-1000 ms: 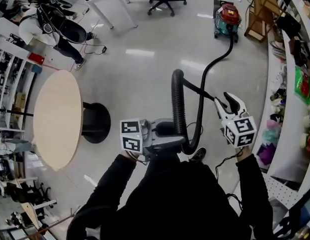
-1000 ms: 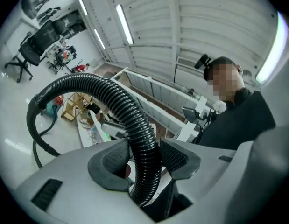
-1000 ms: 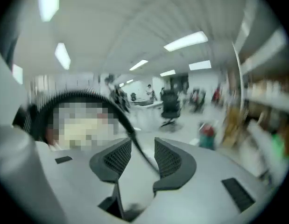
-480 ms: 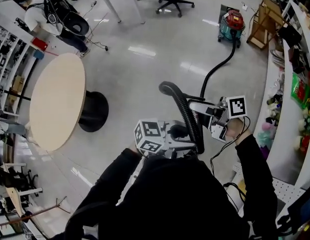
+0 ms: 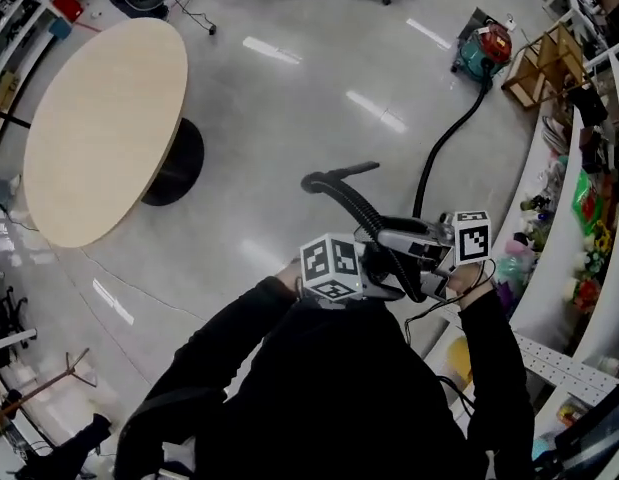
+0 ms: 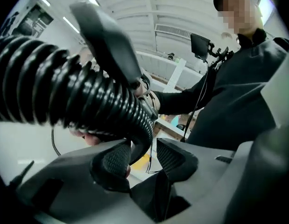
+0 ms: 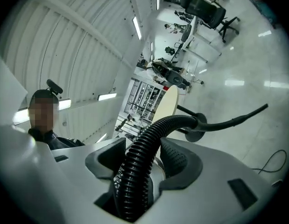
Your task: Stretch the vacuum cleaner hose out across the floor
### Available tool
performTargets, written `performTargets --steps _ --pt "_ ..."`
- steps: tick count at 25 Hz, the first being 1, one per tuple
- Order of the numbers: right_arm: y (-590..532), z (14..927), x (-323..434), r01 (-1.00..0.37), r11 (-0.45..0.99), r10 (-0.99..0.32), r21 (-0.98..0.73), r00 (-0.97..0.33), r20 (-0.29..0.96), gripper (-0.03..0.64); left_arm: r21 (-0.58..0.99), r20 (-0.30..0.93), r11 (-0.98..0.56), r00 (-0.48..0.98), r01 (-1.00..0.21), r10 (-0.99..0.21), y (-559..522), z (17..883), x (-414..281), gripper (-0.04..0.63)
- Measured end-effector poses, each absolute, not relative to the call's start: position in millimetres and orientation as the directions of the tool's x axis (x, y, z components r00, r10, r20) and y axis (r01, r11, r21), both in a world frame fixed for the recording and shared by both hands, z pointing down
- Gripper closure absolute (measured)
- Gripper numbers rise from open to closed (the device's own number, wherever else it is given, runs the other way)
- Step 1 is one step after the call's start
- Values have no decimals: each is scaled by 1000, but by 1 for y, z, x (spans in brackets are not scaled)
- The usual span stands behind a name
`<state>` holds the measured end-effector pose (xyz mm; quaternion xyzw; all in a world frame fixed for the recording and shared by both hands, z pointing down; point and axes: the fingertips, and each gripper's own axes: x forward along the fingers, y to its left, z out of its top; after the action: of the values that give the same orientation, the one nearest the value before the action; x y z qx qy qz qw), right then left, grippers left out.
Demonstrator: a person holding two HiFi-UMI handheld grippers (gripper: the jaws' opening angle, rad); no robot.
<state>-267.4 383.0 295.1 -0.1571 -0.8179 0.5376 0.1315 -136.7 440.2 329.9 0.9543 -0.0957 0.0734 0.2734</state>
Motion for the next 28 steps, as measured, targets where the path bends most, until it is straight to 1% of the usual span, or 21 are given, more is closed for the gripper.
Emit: performTargets --steps 4,6,7,9,11,12,15,17,19,22,23,24,25,26,28 --pt "414 290 -284 158 435 360 -886 -933 10 390 623 110 -758 981 -193 -159 482 338 -175 411" --pt "425 284 -274 201 478 360 -855 -933 -18 393 707 47 -683 976 -183 -213 493 345 -197 396" --pt "431 281 -266 221 498 359 -839 -933 -33 394 750 1 -637 964 -175 -264 496 345 -211 385" --pt "443 275 -247 257 534 354 -805 -933 -63 394 826 -126 -548 906 -129 -404 492 336 -242 349" --pt "456 268 -229 286 572 348 -769 -933 -88 394 862 -235 -501 817 -74 -526 486 315 -266 317" --pt "463 266 -220 295 592 343 -750 -934 -97 394 866 -266 -496 784 -61 -561 485 306 -270 305" --pt "483 263 -194 303 653 327 -694 -939 -103 393 877 -324 -481 729 -9 -603 485 289 -254 254" --pt "502 264 -171 304 696 327 -650 -941 -90 393 886 -366 -460 687 52 -628 487 282 -233 241" --pt "525 269 -147 290 752 327 -592 -944 -47 394 889 -400 -448 638 94 -659 487 274 -210 241" --pt "546 289 -107 206 853 277 -479 -957 82 407 905 -378 -419 588 73 -715 486 270 -169 249" --pt "550 298 -92 184 877 263 -443 -957 125 408 912 -357 -407 586 50 -728 487 271 -152 270" --pt "556 308 -78 171 894 256 -414 -953 160 408 916 -332 -400 594 19 -733 490 272 -135 322" --pt "562 316 -65 165 904 254 -395 -949 185 408 917 -302 -399 611 -24 -731 495 274 -116 391" --pt "569 323 -52 163 908 257 -386 -945 203 408 914 -265 -399 633 -76 -727 500 277 -98 403" --pt "582 333 -28 166 905 267 -391 -938 219 408 902 -177 -389 663 -186 -728 512 286 -69 403"
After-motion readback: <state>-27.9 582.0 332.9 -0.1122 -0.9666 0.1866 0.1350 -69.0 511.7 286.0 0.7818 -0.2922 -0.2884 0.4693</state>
